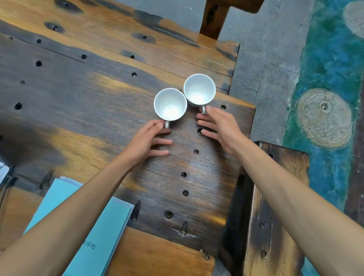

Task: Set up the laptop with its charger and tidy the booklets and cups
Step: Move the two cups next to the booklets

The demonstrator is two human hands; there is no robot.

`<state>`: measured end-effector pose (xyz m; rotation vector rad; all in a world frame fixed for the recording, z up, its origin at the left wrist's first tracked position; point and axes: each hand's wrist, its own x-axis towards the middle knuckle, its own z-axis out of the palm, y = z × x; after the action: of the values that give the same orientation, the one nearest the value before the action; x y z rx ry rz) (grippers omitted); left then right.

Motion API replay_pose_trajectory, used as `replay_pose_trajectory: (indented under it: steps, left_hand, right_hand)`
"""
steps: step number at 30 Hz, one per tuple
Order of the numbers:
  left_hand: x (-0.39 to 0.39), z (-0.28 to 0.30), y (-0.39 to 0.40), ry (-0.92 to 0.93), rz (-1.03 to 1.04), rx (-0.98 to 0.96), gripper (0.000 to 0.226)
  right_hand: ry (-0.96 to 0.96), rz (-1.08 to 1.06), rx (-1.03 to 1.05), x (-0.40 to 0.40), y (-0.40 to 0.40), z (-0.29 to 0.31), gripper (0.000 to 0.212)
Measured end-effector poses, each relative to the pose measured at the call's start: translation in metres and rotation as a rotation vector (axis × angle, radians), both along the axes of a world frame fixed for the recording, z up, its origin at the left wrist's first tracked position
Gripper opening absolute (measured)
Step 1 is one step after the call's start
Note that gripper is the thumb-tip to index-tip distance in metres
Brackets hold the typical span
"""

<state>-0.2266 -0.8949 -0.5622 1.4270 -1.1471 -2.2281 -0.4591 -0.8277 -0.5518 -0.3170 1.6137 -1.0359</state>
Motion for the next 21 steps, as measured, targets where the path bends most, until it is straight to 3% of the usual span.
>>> replay_pose_trajectory:
  steps: [10,21]
  left_hand:
    - [-0.009,-0.007,-0.011,0.051,0.038,0.053,0.015]
    - [0.021,0.025,0.005,0.061,0.069,0.113,0.015]
  right_hand:
    - [-0.105,-0.044,-0.072,-0.005,-0.010,-0.011,0.019]
    - [-0.191,-0.171,-0.114,0.019,0.008,0.010,0.014]
